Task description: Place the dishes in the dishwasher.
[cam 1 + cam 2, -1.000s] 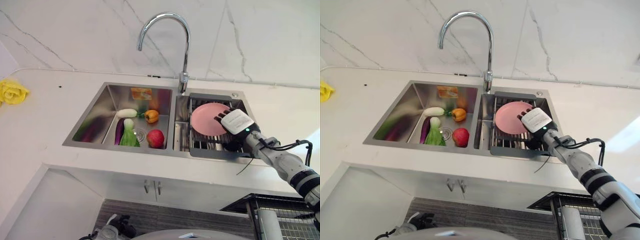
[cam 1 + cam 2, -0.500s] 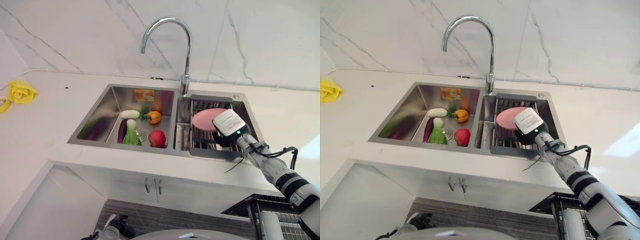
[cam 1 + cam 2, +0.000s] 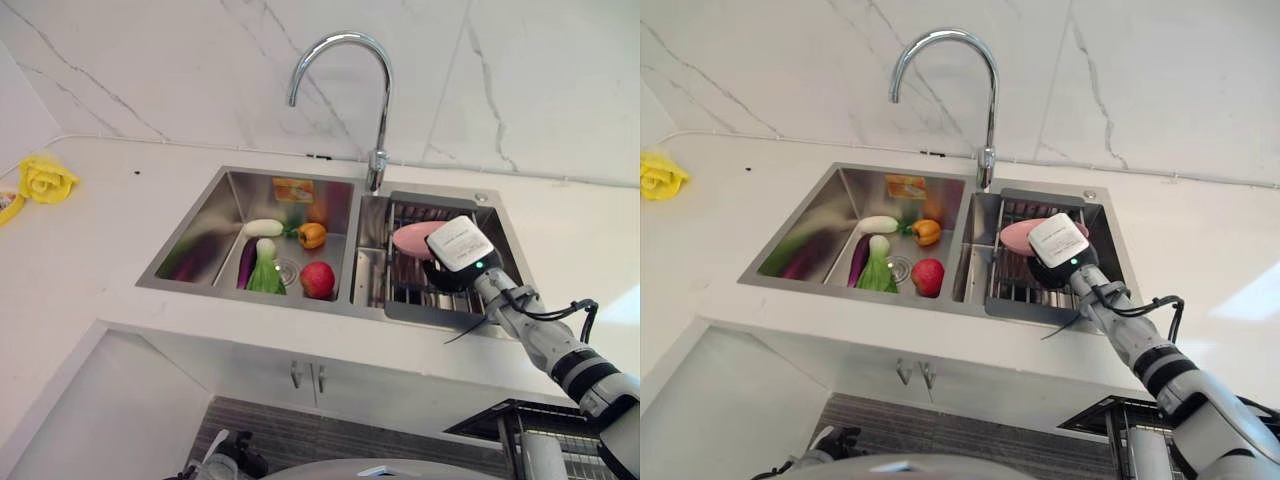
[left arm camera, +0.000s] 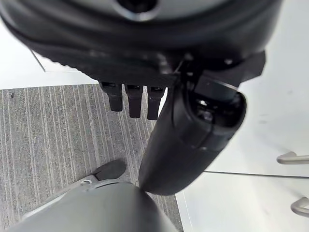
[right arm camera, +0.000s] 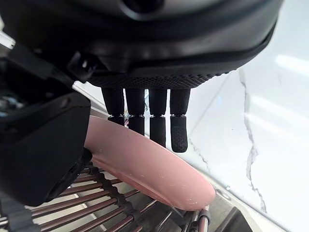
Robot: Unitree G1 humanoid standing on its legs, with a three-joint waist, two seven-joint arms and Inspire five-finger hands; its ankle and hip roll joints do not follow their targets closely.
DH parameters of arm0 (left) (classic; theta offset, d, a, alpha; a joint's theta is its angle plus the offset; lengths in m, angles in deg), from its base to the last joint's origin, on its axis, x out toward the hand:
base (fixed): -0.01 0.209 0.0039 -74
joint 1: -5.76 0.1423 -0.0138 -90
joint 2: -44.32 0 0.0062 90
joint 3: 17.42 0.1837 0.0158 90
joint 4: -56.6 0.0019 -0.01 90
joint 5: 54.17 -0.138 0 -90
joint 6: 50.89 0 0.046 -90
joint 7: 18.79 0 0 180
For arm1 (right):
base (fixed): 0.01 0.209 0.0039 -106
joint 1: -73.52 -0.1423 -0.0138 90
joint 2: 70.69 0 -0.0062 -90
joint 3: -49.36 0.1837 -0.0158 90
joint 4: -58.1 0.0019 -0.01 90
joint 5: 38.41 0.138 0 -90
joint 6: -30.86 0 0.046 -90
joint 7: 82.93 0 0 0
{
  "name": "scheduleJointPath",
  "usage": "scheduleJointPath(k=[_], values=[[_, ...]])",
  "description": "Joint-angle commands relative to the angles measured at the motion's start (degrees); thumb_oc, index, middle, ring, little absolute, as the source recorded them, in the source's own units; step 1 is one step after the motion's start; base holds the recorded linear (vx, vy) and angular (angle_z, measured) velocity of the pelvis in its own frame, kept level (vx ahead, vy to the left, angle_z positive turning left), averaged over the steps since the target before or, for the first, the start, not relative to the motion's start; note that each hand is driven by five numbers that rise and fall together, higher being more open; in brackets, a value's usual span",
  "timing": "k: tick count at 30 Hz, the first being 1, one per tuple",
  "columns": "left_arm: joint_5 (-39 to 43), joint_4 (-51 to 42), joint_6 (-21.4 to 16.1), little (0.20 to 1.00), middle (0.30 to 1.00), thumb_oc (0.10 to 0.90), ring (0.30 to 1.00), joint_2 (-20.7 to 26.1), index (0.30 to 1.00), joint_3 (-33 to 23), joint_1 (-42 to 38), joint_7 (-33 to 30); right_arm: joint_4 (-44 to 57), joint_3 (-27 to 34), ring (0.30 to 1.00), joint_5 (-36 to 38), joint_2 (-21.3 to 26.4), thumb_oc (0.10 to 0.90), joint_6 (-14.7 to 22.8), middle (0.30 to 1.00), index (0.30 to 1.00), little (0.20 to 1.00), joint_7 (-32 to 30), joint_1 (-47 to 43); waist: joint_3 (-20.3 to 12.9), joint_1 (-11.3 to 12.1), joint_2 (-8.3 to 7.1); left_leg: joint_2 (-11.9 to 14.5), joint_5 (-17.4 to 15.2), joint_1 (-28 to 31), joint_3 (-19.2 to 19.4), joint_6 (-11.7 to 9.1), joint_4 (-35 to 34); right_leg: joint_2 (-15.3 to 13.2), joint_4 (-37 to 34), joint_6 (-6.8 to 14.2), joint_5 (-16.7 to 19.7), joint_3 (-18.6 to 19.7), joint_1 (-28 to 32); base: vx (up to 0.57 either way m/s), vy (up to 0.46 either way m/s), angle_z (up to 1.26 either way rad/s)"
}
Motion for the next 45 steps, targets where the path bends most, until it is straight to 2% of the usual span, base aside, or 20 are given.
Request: scheduleJointPath(k=[1, 8, 15, 23, 31, 39, 42, 45], values=[[-2.6, 5.7, 0.0, 0.900, 0.900, 0.800, 0.900, -2.5, 0.900, 3.7, -2.3, -0.2, 3.8, 8.2, 0.300, 4.6, 1.3, 0.400, -5.6, 0.300, 0.300, 0.300, -5.7, -5.7, 0.2, 2.1, -1.60, 1.6, -5.5, 4.3, -0.3, -0.9, 0.3, -3.2, 0.7, 5.0, -2.9, -1.1, 1.4, 0.00, 0.000, 0.00], [-2.7, 5.4, -0.1, 0.900, 0.900, 0.800, 0.900, -2.4, 0.900, 3.1, -1.8, 0.1, 10.7, 13.9, 0.300, 4.4, 5.8, 0.400, -5.9, 0.300, 0.300, 0.300, -6.5, -3.7, 0.1, 1.6, -1.48, 1.6, -5.6, 4.4, -0.3, -0.9, 0.3, -3.3, 0.7, 5.2, -2.8, -1.1, 1.4, 0.00, 0.000, 0.00], [-2.8, 5.3, -0.2, 0.900, 0.900, 0.800, 0.900, -2.3, 0.900, 2.8, -1.7, 0.5, 15.0, 17.6, 0.300, 4.6, 8.4, 0.400, -5.5, 0.300, 0.300, 0.300, -6.4, -2.1, 0.2, 1.1, -1.46, 1.4, -5.8, 4.4, -0.2, -0.8, 0.3, -3.3, 0.7, 5.1, -2.7, -0.9, 1.3, 0.00, 0.000, 0.00], [-2.9, 4.7, -0.3, 0.900, 0.900, 0.800, 0.900, -2.3, 0.900, 3.6, -1.9, 0.7, 16.9, 18.0, 0.300, 5.6, 9.3, 0.400, -4.4, 0.300, 0.300, 0.300, -6.0, -3.0, 0.2, 1.0, -1.43, 1.2, -5.9, 4.6, 0.0, -0.6, 0.3, -3.4, 0.7, 5.1, -2.4, -0.7, 1.2, -0.01, 0.006, -0.03], [-2.6, 4.5, -0.4, 0.900, 0.900, 0.800, 0.900, -2.2, 0.900, 3.6, -1.9, 1.1, 19.7, 17.0, 0.300, 3.8, 12.5, 0.400, -4.1, 0.300, 0.300, 0.300, -4.9, -5.1, 0.2, 1.0, -1.58, 1.2, -5.9, 4.5, 0.0, -0.6, 0.3, -3.4, 0.7, 5.1, -2.3, -0.6, 1.3, 0.00, 0.003, 0.00], [-2.0, 4.4, -0.6, 0.900, 0.900, 0.800, 0.900, -2.2, 0.900, 3.6, -1.7, 2.0, 22.9, 17.2, 0.300, 1.8, 17.6, 0.400, -4.5, 0.300, 0.300, 0.300, -4.0, -7.1, 0.2, 0.4, -1.95, 0.7, -6.0, 4.3, 0.1, -0.3, 0.3, -3.9, 0.7, 5.5, -1.6, -0.4, 0.9, -0.02, 0.033, -0.01], [-2.2, 4.5, -0.7, 0.900, 0.900, 0.800, 0.900, -2.3, 0.900, 3.6, -2.0, 2.3, 23.6, 18.4, 0.300, 1.1, 19.2, 0.400, -5.0, 0.300, 0.300, 0.300, -3.9, -6.5, 0.3, -0.1, -2.10, 0.4, -6.3, 4.3, 0.4, 0.0, 0.3, -4.3, 0.7, 5.7, -1.1, 0.0, 0.6, -0.03, 0.059, -0.03], [-3.0, 4.8, -0.7, 0.900, 0.900, 0.800, 0.900, -2.5, 0.900, 3.3, -2.4, 2.9, 25.6, 23.0, 0.300, 0.4, 22.2, 0.400, -6.1, 0.300, 0.300, 0.300, -3.9, -3.4, 0.4, -1.2, -2.29, -0.5, -6.7, 4.2, 0.7, 0.7, 0.3, -5.1, 1.3, 6.2, -0.2, 0.8, -0.1, -0.03, 0.082, -0.06]])
